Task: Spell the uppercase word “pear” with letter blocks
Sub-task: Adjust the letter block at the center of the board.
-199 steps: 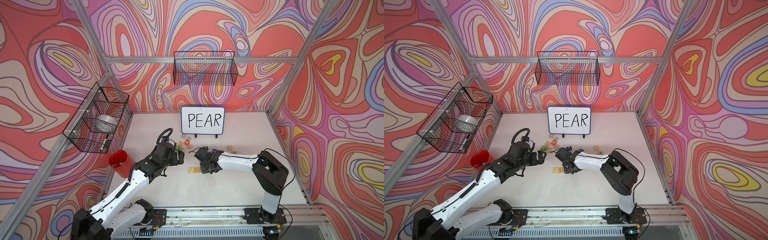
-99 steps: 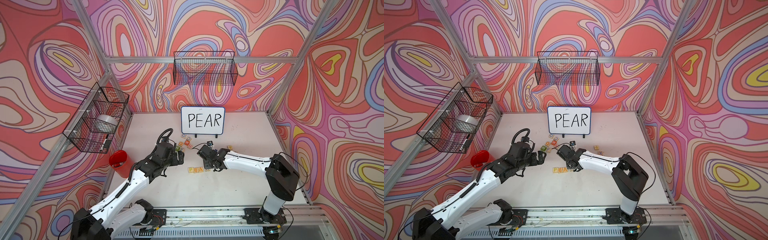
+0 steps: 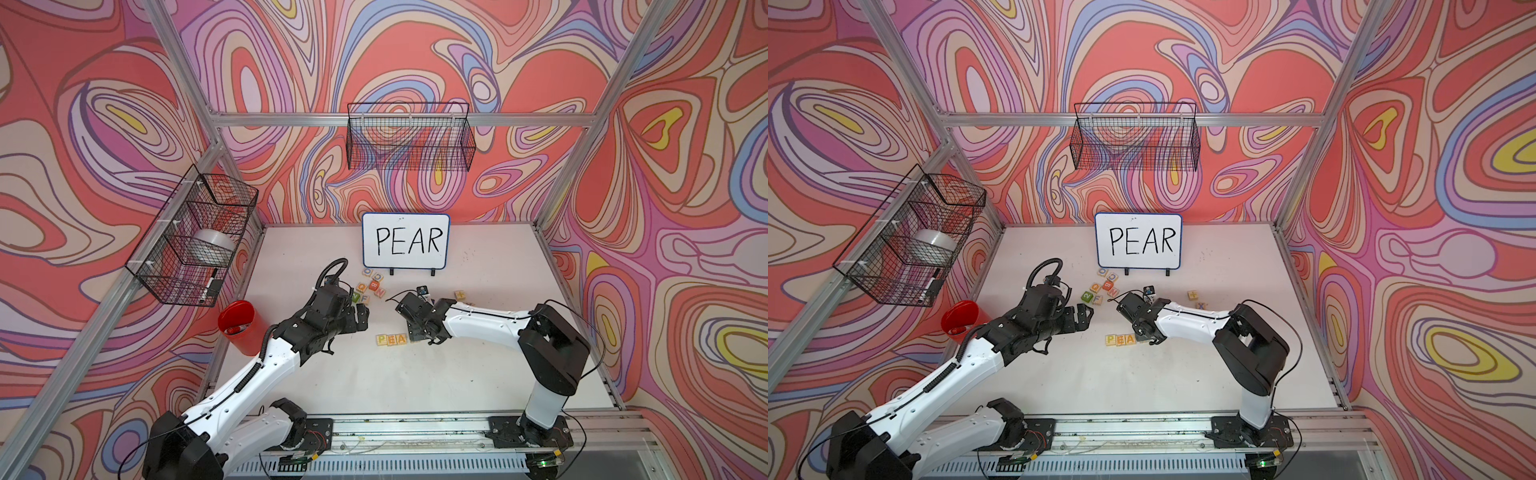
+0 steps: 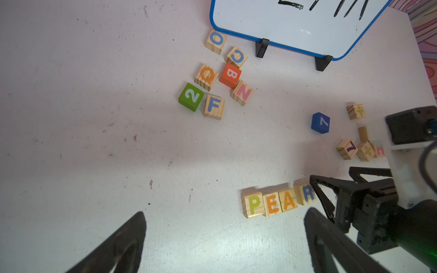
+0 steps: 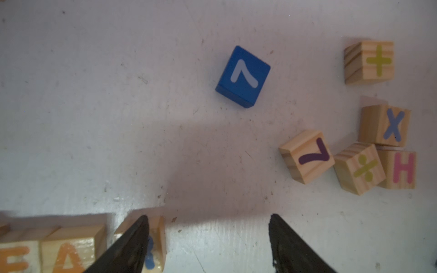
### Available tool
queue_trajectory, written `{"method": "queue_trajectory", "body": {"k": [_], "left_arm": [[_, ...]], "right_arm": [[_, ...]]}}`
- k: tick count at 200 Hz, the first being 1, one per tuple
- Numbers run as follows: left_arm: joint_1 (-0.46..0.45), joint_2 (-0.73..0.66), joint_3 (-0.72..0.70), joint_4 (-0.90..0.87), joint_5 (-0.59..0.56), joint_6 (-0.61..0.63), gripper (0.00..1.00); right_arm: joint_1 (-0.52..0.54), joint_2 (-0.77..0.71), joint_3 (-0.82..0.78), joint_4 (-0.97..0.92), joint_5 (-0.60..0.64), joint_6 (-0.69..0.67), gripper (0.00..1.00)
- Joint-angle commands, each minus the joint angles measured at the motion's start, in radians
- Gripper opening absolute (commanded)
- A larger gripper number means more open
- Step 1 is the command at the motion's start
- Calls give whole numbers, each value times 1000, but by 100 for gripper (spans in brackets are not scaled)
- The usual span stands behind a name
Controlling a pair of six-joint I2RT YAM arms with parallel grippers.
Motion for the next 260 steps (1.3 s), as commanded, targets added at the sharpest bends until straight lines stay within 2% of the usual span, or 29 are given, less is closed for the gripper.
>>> {"method": "queue_trajectory", "body": {"k": [1,107,178,260], "left_arm": [[6,4,-5,-19,1,-13,100],[5,19,12,-16,0,-5,100],[6,28,12,-14,-3,-4,100],[5,46,4,-10,-1,-7,100]], "right_arm": [[-6,11,-18,-3,-1,-10,82],[-20,-77,-51,-11,36,0,84],[-26,-89,-114,14,-40,40,84],[-27,-34,-83,80,-75,-6,84]]}}
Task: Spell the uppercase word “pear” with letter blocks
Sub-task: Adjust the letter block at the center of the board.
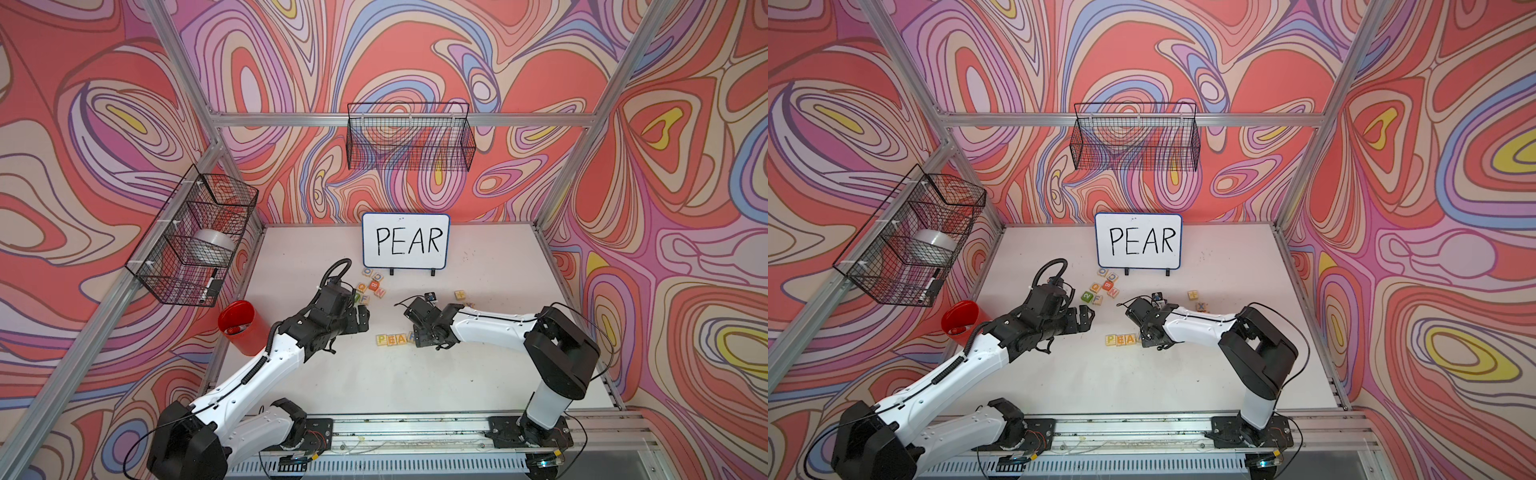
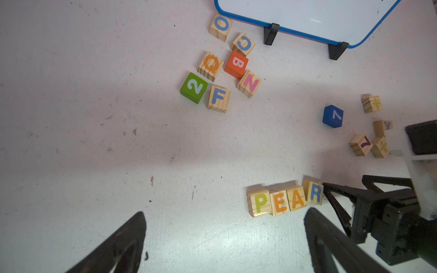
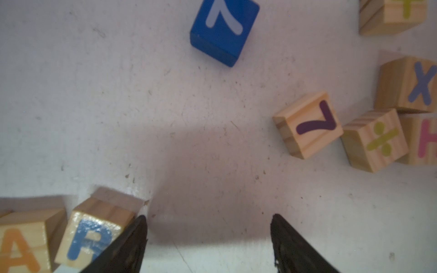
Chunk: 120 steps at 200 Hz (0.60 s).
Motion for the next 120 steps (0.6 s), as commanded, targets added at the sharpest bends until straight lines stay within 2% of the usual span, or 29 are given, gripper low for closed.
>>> {"method": "queue_trajectory", "body": {"k": [1,70,120], "left_arm": [[5,1,4,-7,-3,-8,100],[5,5,2,-9,-9,-8,100],[5,5,-5,-6,-6,-9,100]], "right_arm": [[-4,16,22,32,-6,-21,84],[-11,69,48,48,-16,-109,83],[-12,71,52,30,-26,-87,84]]}}
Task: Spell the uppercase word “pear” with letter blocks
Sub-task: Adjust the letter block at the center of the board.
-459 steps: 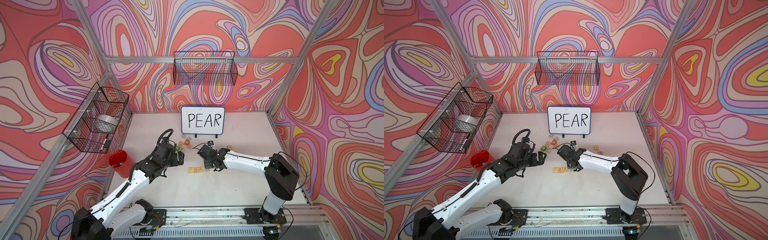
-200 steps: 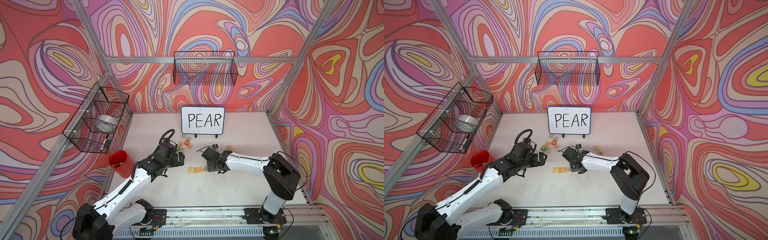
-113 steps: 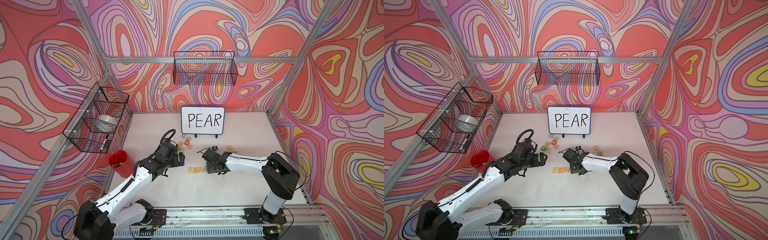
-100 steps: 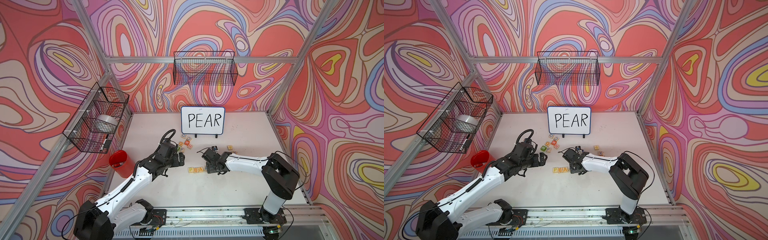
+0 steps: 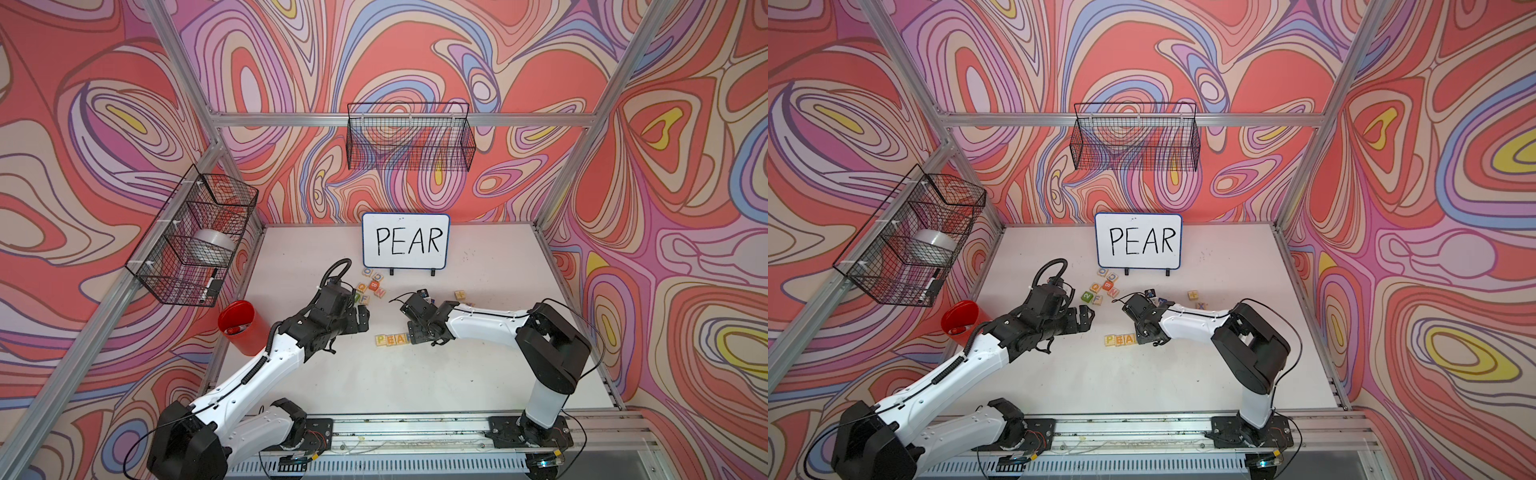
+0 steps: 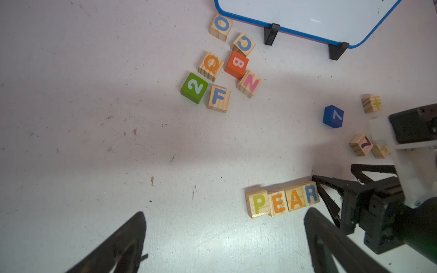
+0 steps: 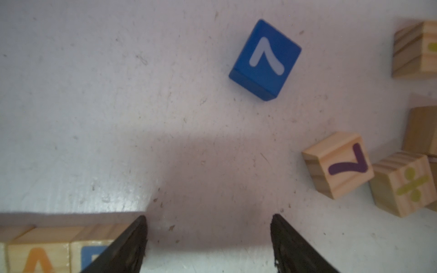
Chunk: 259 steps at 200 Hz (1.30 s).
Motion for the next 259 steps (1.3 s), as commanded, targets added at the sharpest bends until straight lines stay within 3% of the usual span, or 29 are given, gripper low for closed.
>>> {"method": "queue_trajectory", "body": {"k": [1,91,198,259], "left_arm": [[6,6,-5,-5,-4,-9,100],[-16,205,-13,198,265,-16,99],[-96,466,76,321,288,-161,99],[-98,526,97,336,333,-199,99]], "right_arm": [[-3,21,9,-18,-11,3,84],[-4,-18,-9,-32,2,53,83],[-3,-61,-60,-9,9,65,83],[-4,-64,-69,-3,10,62,84]]}}
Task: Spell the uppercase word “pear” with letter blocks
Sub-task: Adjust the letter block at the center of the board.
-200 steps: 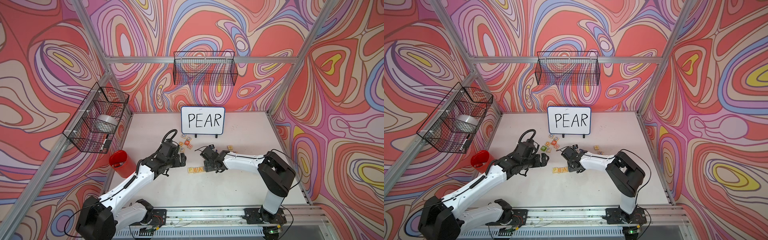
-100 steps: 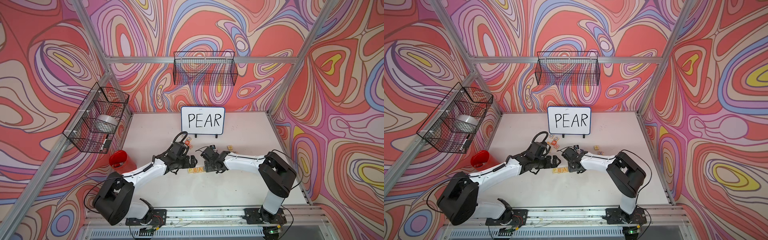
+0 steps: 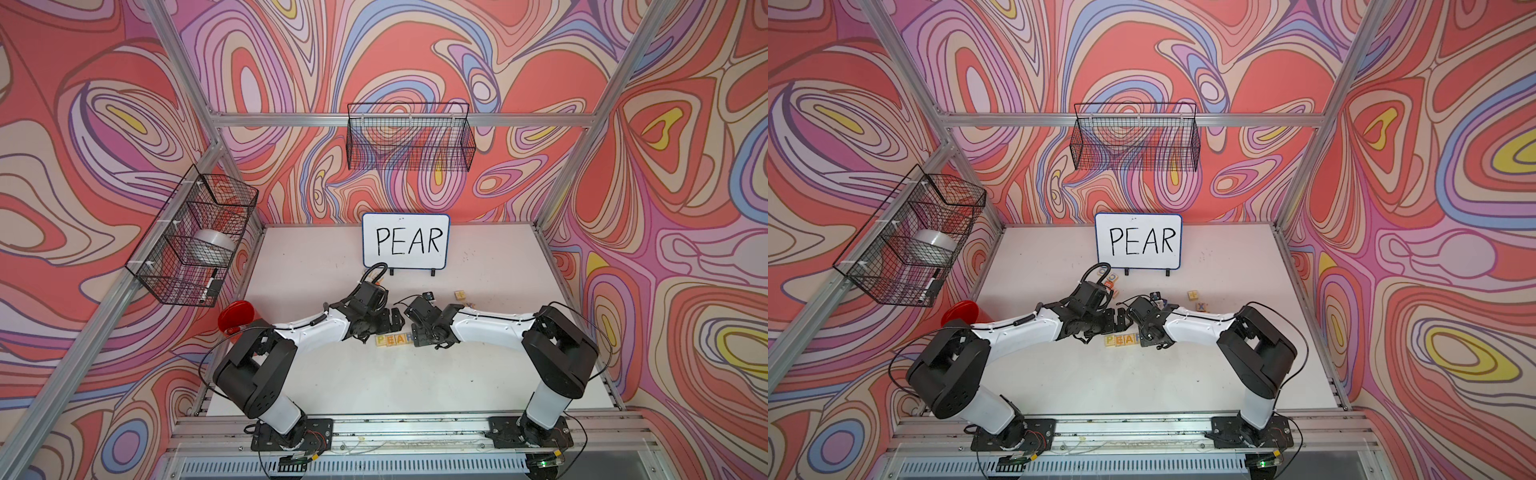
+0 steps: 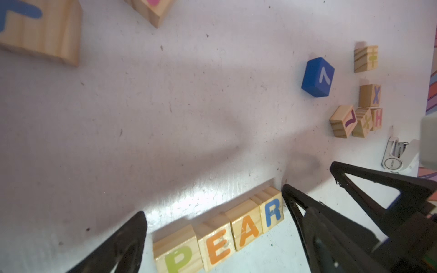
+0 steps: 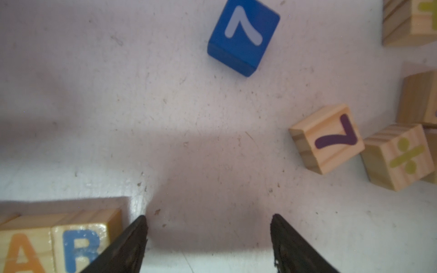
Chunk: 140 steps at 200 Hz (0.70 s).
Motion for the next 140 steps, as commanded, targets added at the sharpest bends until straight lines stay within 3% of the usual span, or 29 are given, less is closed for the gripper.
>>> {"method": "queue_trajectory", "body": {"k": [1,28,140], "left_arm": [[-2,25,24,21,38,-40,99],[-16,42,24,43,71,-62,99],[-30,34,38,13,24,-72,98]], "right_arm": [[-3,-20,-15,-3,13,6,84],[-3,-19,-17,1,13,3,84],[-3,-23,-34,17,13,11,83]]}}
